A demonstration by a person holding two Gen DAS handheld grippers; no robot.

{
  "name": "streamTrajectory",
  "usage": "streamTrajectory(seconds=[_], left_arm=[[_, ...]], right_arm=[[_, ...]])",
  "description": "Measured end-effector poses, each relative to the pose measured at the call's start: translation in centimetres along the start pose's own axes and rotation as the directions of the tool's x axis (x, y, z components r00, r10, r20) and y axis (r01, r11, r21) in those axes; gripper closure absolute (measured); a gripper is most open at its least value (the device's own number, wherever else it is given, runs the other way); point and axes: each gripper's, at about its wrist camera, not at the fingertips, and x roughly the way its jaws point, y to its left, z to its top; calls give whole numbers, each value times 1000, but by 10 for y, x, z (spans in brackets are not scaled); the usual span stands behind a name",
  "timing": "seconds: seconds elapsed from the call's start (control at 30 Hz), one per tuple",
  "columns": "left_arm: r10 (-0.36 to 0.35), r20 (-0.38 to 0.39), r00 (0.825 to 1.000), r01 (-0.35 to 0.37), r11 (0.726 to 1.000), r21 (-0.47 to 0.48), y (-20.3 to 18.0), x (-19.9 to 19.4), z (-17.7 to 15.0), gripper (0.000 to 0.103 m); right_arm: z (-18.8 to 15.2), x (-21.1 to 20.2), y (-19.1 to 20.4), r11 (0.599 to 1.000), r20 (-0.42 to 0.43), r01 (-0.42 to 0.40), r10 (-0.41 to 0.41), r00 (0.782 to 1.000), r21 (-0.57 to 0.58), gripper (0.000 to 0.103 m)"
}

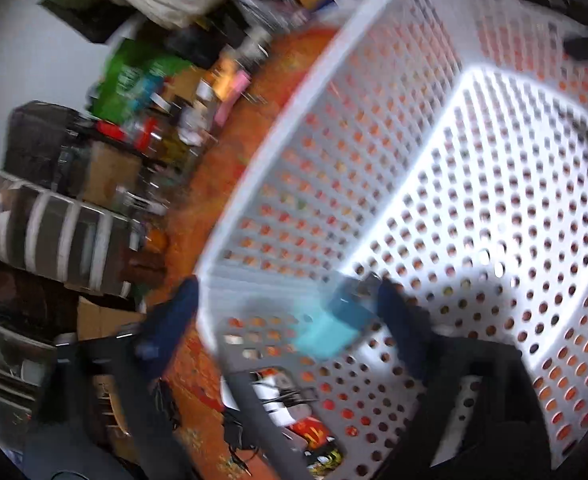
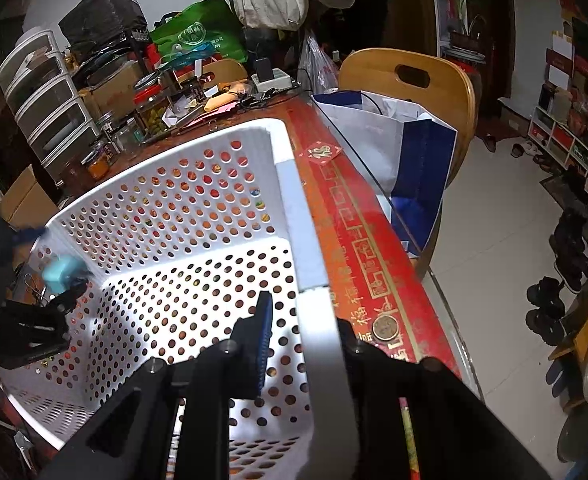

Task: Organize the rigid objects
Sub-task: 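Carry the light-blue charger into the basket and release it, then grasp the Hello Kitty charger with the left tool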

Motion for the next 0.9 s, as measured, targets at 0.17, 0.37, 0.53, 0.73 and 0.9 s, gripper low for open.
streamTrajectory(seconds=[0.17, 0.37, 0.53, 0.73, 0.9], left_arm=[[17, 151, 988, 27, 959, -281, 59, -60, -48, 1], [-59, 112, 992, 114, 804, -584, 108, -54, -180, 0], [-211, 55, 976, 191, 706, -682, 70, -14, -263, 0], [-195, 52, 979, 177, 708, -683, 45, 2, -274, 4], [-227, 39, 973, 192, 708, -680, 39, 24, -265, 33]], right_arm=[[2, 2, 0, 1000, -8, 8, -8, 1000, -2, 85], [2, 1, 2, 1000, -8, 17, -17, 1000, -10, 85], [2, 0, 2, 1000, -4, 20, -20, 1000, -9, 85], [2, -1, 2, 1000, -1, 25, -25, 1000, -1, 85], [3, -1, 2, 1000, -7, 29, -29, 1000, 1, 85]])
